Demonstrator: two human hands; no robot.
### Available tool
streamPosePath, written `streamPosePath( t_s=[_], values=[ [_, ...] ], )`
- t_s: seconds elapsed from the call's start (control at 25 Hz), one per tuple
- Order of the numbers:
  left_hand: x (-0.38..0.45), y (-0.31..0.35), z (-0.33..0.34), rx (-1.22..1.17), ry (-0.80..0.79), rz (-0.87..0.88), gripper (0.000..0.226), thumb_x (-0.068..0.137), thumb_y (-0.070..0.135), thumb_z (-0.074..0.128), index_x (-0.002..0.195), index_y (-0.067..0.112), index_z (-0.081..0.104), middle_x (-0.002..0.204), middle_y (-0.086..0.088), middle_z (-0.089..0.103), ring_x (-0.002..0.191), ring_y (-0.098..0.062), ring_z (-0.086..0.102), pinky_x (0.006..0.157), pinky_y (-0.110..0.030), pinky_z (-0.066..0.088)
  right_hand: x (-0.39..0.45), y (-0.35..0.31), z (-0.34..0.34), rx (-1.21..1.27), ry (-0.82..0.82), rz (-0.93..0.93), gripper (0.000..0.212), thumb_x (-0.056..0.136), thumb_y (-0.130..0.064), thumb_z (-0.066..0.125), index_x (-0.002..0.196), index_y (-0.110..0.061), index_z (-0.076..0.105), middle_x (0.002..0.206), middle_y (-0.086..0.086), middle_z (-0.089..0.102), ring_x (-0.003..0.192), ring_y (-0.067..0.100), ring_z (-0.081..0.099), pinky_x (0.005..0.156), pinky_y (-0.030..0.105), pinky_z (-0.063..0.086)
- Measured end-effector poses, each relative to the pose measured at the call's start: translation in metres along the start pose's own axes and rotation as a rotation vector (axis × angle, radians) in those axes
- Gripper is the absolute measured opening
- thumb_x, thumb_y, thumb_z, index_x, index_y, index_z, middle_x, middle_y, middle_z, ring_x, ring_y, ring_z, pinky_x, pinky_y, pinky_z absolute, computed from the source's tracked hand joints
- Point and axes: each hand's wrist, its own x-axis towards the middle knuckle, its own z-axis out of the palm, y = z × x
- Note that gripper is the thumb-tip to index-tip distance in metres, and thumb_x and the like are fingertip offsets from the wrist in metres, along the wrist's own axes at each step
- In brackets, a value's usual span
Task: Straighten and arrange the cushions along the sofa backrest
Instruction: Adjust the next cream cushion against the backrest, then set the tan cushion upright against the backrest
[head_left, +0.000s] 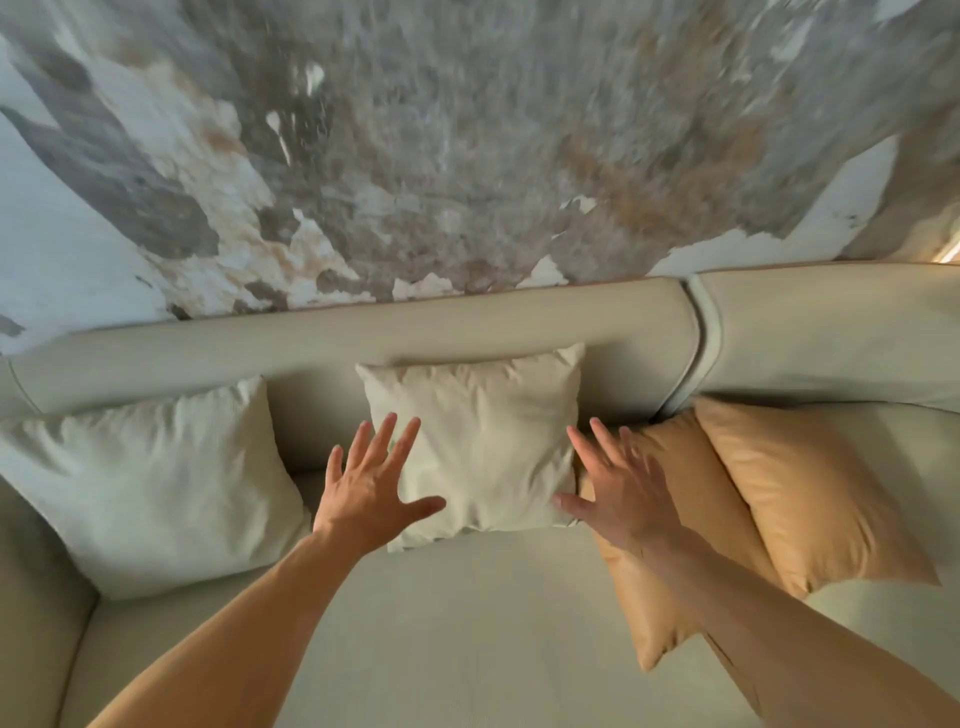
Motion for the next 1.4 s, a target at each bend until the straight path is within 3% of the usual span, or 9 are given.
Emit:
streamPosePath(
  t_s=[0.12,0.24,0.44,0.64,0.88,1.04,1.16,1.32,1.4],
  values=[
    [-0.035,0.032,-0.045,0.003,0.024,0.049,0.102,0.073,0.084,0.043,0.149,0.046,-0.014,0.162,0.01,-0.015,0.149,-0.019,-0.016,0.12,-0.052,-0.001,-0.055,0.002,-0.046,-0.038,0.008,0.03,0.087,0.082,-0.076,0.039,0.153,-0.041,0.002,0.164,-0.007,-0.006,0.151,0.028,-0.001,0.118,0.053,0.014],
    [-0.063,0.064,-0.079,-0.011,0.068,0.071,0.103,0.07,0.087,0.04,0.15,0.046,-0.011,0.163,0.009,-0.014,0.15,-0.021,-0.014,0.12,-0.053,0.001,-0.1,0.018,-0.088,-0.07,0.059,0.055,0.09,0.076,-0.082,0.03,0.153,-0.042,0.003,0.164,-0.007,-0.006,0.151,0.028,-0.001,0.117,0.054,0.013],
    [-0.09,0.13,-0.096,0.001,0.092,0.142,0.104,0.066,0.091,0.034,0.15,0.046,-0.008,0.162,0.009,-0.016,0.149,-0.02,-0.016,0.12,-0.053,-0.003,-0.161,0.082,-0.13,-0.049,0.133,0.133,0.086,0.082,-0.077,0.037,0.153,-0.043,0.001,0.164,-0.008,-0.008,0.151,0.028,-0.005,0.117,0.055,0.01],
    [-0.1,0.233,-0.074,0.001,0.094,0.219,0.107,0.059,0.096,0.022,0.149,0.049,-0.011,0.162,0.009,-0.016,0.149,-0.021,-0.015,0.12,-0.054,-0.002,-0.224,0.189,-0.151,-0.001,0.157,0.218,0.085,0.08,-0.079,0.036,0.15,-0.048,-0.003,0.164,-0.01,-0.009,0.15,0.028,-0.007,0.118,0.056,0.008],
    [-0.112,0.397,-0.039,-0.007,0.089,0.262,0.116,0.048,0.102,0.012,0.15,0.048,-0.004,0.163,0.007,-0.009,0.15,-0.021,-0.008,0.12,-0.051,0.002,-0.313,0.351,-0.179,0.019,0.208,0.347,0.102,0.063,-0.092,0.011,0.152,-0.045,-0.001,0.164,-0.008,-0.005,0.151,0.027,-0.005,0.118,0.054,0.006],
    [-0.111,0.481,-0.023,-0.009,0.068,0.28,0.104,0.062,0.095,0.028,0.15,0.048,0.0,0.164,0.008,-0.004,0.15,-0.022,-0.001,0.12,-0.051,0.008,-0.362,0.439,-0.187,0.014,0.223,0.445,0.107,0.059,-0.094,0.002,0.152,-0.042,-0.003,0.165,-0.005,-0.004,0.151,0.029,-0.001,0.117,0.056,0.011],
    [-0.103,0.525,-0.014,-0.004,0.054,0.303,0.098,0.071,0.088,0.036,0.152,0.045,0.0,0.164,0.007,-0.006,0.151,-0.023,-0.001,0.12,-0.052,0.009,-0.38,0.483,-0.184,0.019,0.234,0.496,0.114,0.051,-0.094,-0.014,0.152,-0.042,-0.003,0.165,-0.004,0.0,0.151,0.03,0.002,0.116,0.056,0.015],
    [-0.078,0.565,0.003,0.023,0.051,0.322,0.109,0.057,0.098,0.016,0.151,0.045,0.0,0.164,0.004,-0.003,0.15,-0.024,0.001,0.12,-0.051,0.01,-0.377,0.519,-0.176,0.035,0.216,0.523,0.116,0.05,-0.094,-0.017,0.153,-0.041,-0.002,0.165,-0.003,0.002,0.151,0.029,0.004,0.116,0.056,0.017],
    [-0.061,0.581,0.016,0.01,0.035,0.308,0.11,0.057,0.098,0.017,0.151,0.045,0.002,0.164,0.004,-0.001,0.15,-0.024,0.003,0.119,-0.051,0.011,-0.367,0.535,-0.174,0.037,0.213,0.524,0.116,0.051,-0.093,-0.017,0.153,-0.041,-0.003,0.165,-0.002,0.002,0.151,0.029,0.005,0.115,0.056,0.017]
  ],
)
